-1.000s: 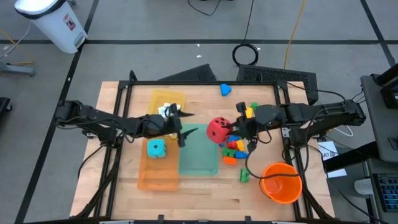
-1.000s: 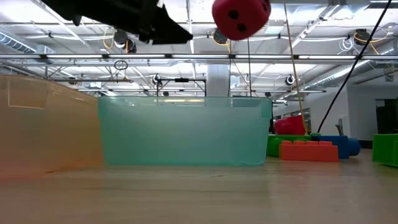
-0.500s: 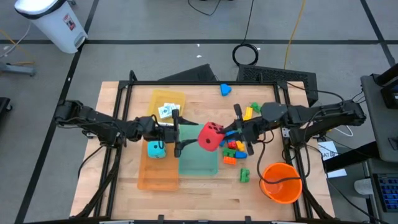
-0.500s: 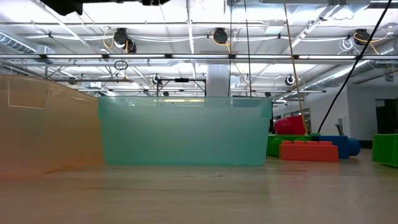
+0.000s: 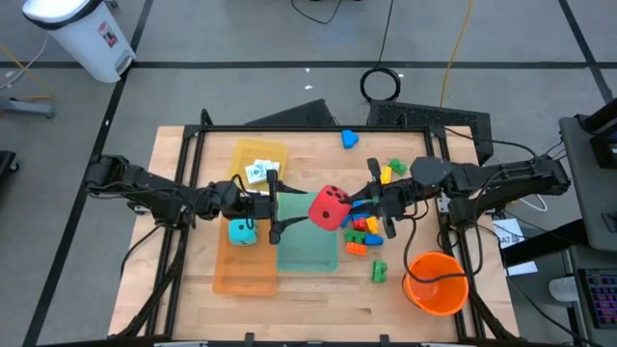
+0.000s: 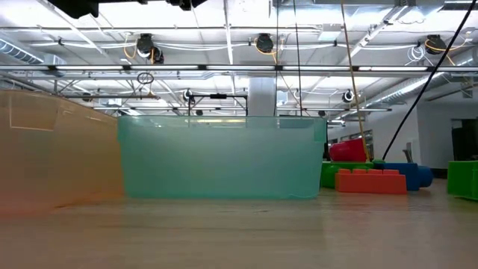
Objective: Pick & Place Toys
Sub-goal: Put the red dice into the orange bin
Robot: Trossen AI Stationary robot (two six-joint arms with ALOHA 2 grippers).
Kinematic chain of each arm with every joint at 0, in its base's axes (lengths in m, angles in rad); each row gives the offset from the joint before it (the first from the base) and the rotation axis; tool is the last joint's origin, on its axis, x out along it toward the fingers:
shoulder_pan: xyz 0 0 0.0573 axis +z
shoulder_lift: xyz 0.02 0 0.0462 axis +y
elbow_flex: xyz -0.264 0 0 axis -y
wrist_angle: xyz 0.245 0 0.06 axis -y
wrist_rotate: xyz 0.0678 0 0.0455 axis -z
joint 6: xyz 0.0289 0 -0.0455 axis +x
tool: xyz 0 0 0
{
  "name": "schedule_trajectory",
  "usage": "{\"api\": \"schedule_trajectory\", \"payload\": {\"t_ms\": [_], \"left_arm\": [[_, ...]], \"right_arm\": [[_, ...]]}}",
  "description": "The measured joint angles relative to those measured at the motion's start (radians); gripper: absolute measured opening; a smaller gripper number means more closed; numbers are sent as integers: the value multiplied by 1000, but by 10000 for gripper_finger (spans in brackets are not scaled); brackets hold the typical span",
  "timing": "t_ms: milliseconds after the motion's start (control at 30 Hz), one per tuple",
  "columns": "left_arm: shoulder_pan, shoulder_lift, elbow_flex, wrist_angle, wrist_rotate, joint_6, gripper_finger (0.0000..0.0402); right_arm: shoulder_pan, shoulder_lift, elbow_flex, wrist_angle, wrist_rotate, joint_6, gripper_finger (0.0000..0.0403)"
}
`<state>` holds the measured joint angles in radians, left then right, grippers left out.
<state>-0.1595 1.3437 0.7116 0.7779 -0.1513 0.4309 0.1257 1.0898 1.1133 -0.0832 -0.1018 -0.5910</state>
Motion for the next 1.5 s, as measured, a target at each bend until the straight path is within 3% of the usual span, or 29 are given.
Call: {"api": "schedule_trajectory", "payload": {"t_ms": [333, 600, 833, 1000, 1067, 1267, 1500], "left_arm": [[7, -3, 0, 51, -8, -111, 313], [32, -4, 0, -52, -110, -182, 385], [27, -3, 0, -123, -6, -230, 388], [5, -4, 0, -62, -162, -184, 398], [4, -4, 0, -69, -169, -182, 397], [4, -3, 0, -43, -99, -195, 383], [0, -3, 0, -43, 70, -69, 355]], "right_arm": [[0, -4, 0, -12, -3, 3, 20], [0, -3, 0, -19, -4, 3, 19], [0, -3, 0, -22, -4, 3, 19], [0, -3, 0, -22, -3, 3, 19], [0, -3, -8, -1, -3, 2, 18], [-19, -3, -60, 86, -3, -10, 14], [-29, 1, -101, 176, -12, -21, 14]]}}
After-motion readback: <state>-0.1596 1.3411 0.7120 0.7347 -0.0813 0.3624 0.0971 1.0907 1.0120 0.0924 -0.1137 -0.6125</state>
